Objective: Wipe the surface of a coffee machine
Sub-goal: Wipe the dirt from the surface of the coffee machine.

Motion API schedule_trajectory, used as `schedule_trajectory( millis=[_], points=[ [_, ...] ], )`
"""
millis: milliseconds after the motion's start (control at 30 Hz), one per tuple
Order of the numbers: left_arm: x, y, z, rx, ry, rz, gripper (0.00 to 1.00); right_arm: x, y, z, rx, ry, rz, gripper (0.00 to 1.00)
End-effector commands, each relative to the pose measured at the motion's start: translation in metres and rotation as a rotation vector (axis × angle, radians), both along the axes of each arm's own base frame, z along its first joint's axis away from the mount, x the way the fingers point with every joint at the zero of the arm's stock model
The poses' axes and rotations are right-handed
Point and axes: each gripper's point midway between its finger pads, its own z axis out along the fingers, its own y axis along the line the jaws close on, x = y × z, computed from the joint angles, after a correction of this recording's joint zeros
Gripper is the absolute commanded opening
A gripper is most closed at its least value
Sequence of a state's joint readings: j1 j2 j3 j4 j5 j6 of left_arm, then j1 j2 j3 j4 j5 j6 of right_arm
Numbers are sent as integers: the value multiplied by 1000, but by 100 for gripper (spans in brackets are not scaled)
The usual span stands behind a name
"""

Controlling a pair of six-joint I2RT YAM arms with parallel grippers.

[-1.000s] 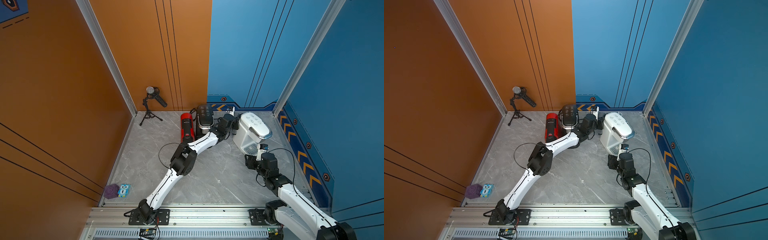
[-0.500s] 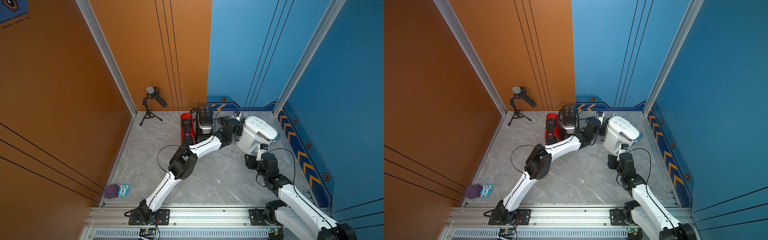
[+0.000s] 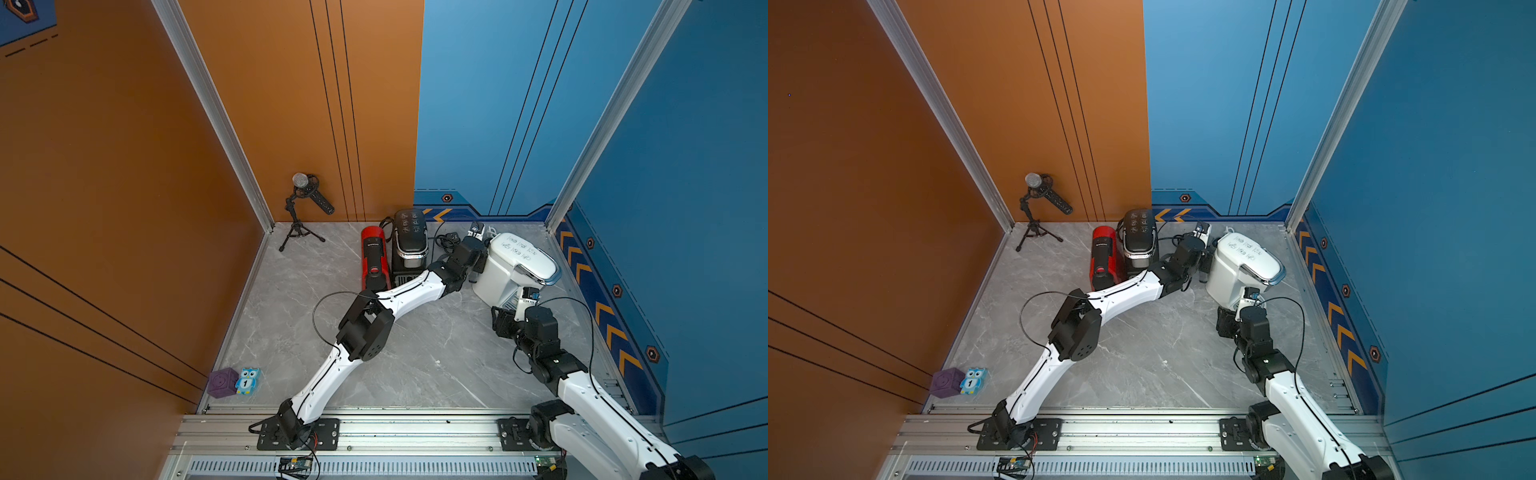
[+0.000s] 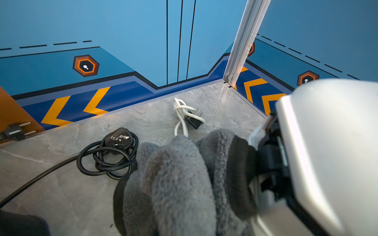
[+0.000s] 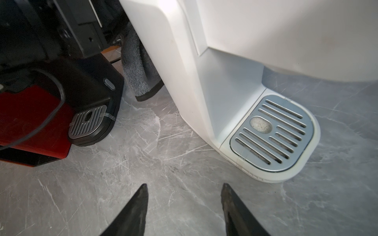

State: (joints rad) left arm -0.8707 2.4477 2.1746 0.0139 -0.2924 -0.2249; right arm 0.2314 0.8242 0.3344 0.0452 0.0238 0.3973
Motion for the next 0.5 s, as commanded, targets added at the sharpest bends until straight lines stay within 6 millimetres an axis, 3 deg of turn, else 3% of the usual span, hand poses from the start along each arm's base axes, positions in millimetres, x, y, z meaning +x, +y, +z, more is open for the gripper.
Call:
schedule_trajectory(
  millis=[0, 133, 267, 367, 467],
  points=[
    [-1, 11, 63, -4, -74, 9, 0, 1, 0, 2, -14, -2, -1, 58],
    [5, 20, 100, -13, -159, 56, 0, 2, 0, 2, -14, -2, -1, 58],
    [10, 31, 123, 9, -224, 133, 0, 3, 1, 1, -11, 1, 0, 58],
    [8, 31, 130, 16, -247, 153, 0, 4, 3, -1, -5, 7, 7, 58],
    [3, 18, 122, 22, -245, 129, 0, 5, 4, -1, -1, 8, 12, 58]
  ],
)
